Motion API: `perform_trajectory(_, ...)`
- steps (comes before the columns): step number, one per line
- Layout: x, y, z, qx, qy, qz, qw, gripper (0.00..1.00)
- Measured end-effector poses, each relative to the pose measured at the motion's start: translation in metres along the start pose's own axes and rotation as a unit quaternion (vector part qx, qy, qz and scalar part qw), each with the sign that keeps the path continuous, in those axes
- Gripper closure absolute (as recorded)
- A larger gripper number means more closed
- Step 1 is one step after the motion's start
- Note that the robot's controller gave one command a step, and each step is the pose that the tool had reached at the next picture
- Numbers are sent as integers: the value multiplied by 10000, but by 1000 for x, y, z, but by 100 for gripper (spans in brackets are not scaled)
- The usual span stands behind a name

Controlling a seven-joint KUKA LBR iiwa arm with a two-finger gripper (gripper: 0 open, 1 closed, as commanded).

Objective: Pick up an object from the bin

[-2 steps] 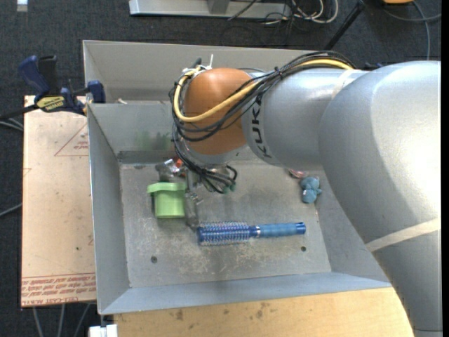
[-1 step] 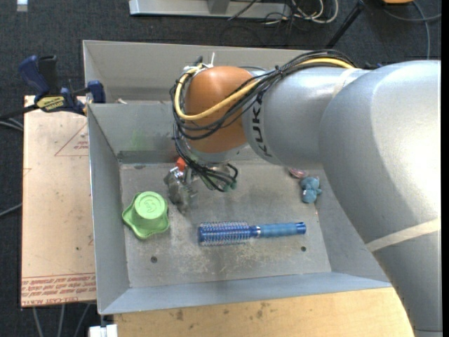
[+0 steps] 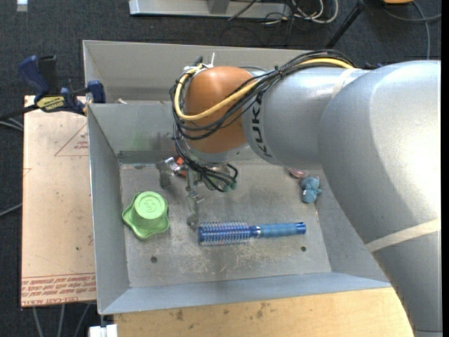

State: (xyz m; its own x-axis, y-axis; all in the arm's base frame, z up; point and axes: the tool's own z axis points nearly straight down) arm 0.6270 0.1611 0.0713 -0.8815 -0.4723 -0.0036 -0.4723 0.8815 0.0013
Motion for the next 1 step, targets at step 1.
perform_trajectory(1,52,35,-66,-2,4,-64,10000,0)
